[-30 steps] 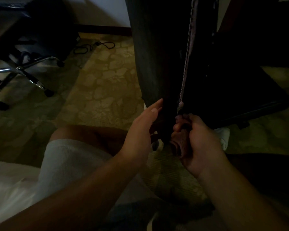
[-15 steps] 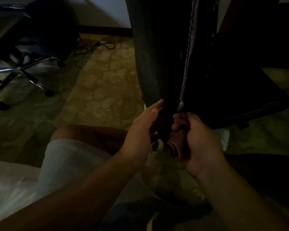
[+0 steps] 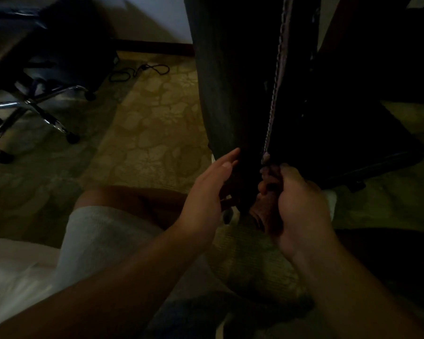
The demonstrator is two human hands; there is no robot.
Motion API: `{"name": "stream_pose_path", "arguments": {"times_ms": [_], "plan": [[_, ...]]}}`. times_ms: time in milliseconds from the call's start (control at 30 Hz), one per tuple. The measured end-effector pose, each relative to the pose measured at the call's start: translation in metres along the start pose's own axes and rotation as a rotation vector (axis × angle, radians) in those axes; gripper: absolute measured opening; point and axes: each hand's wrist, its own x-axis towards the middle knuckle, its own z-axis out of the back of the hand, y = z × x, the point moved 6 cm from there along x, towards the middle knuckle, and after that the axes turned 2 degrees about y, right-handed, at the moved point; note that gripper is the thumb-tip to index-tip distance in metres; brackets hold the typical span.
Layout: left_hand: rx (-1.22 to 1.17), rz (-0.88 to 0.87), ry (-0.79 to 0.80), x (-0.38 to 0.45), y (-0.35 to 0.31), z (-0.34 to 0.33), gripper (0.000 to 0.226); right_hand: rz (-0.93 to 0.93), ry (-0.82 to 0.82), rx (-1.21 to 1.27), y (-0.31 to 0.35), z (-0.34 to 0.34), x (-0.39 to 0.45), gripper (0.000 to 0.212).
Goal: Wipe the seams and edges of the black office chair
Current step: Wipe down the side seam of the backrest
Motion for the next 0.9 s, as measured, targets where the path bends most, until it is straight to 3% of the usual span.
{"name": "stream_pose_path", "arguments": {"times_ms": [100, 200, 300, 467, 567, 900], "plan": [[0.007, 0.000, -0.013, 0.000, 0.001, 0.001, 0.041, 0.005, 0.039, -0.092, -0.001, -0.002, -0.002, 0.020], [0.013, -0.009, 0.001, 0.001, 0.000, 0.001, 0.050, 0.072, 0.005, -0.084, 0.008, 0.004, 0.000, 0.029], [-0.007, -0.016, 0.042, -0.001, -0.005, 0.001, 0.057, 0.241, -0.075, -0.194, 0.026, 0.018, 0.004, 0.034], [0.005, -0.080, 0.054, -0.003, -0.014, 0.000, 0.050, 0.570, -0.055, -0.543, 0.043, 0.018, -0.009, 0.010], [0.002, -0.116, 0.058, -0.005, -0.017, 0.000, 0.054, 0.735, -0.089, -0.686, 0.051, 0.012, -0.018, 0.014], [0.014, -0.133, 0.105, -0.007, -0.017, -0.004, 0.056, 0.889, -0.034, -0.829, 0.055, -0.004, -0.028, 0.014]]}}
